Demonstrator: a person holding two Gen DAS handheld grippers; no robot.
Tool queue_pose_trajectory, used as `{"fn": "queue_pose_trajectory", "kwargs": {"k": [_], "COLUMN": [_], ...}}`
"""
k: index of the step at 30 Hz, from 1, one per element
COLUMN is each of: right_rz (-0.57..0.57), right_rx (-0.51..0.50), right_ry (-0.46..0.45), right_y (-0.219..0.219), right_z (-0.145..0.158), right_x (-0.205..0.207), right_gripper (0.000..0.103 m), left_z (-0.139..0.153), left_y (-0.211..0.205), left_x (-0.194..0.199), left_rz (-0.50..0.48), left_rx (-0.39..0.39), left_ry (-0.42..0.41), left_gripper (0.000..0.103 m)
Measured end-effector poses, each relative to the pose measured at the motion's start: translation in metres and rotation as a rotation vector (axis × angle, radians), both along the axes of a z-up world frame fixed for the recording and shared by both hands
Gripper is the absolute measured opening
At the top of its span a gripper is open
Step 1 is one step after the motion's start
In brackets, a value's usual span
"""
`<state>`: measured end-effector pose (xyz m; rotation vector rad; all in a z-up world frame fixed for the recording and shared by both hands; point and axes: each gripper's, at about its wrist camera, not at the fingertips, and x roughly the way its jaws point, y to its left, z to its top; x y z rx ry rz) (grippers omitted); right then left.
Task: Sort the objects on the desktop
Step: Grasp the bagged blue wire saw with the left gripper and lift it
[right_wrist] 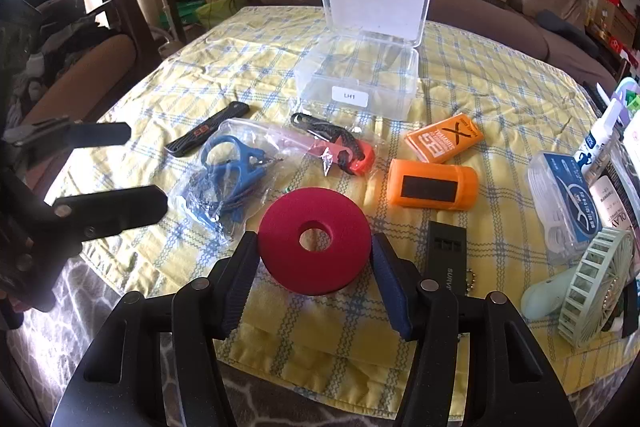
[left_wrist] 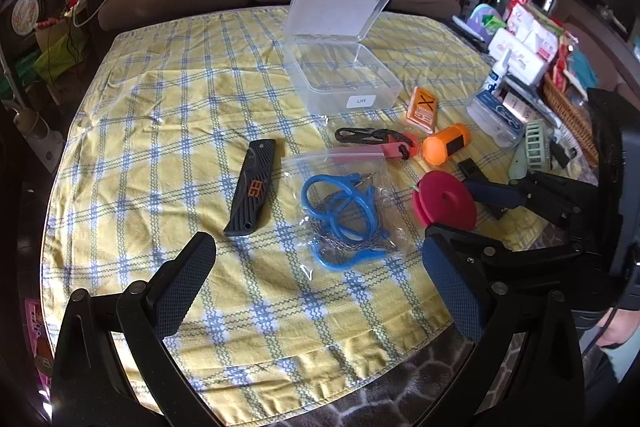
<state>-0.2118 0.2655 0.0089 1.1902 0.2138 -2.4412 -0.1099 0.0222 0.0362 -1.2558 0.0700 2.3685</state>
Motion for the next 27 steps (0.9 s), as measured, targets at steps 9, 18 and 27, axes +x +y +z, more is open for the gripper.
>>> {"fn": "queue_pose_trajectory", "kwargs": {"k": [9, 18, 27], "right_rz": [-0.083, -0.089, -0.088], "right_rx": [-0.070, -0.042, -0.102], "right_ry": [0.042, 0.038, -0.021], "right_y": [0.042, 0.050, 0.060], "right_z": [0.051, 0.041, 0.033], "right_x": [0.005, 0.013, 0.012], "right_gripper": [0.058, 0.058, 0.058], "left_z": [-0.017, -0.025, 0.001], "left_y": [0.029, 0.040, 0.024], "left_x": [-0.015, -0.015, -0.012], "left_rz": [-0.016, 0.000, -0.003], "left_rx": [-0.021, -0.075, 0.027], "left_ry": [-0.018, 0.016, 0.030], "left_gripper": [0.103, 0.050, 0.039]}}
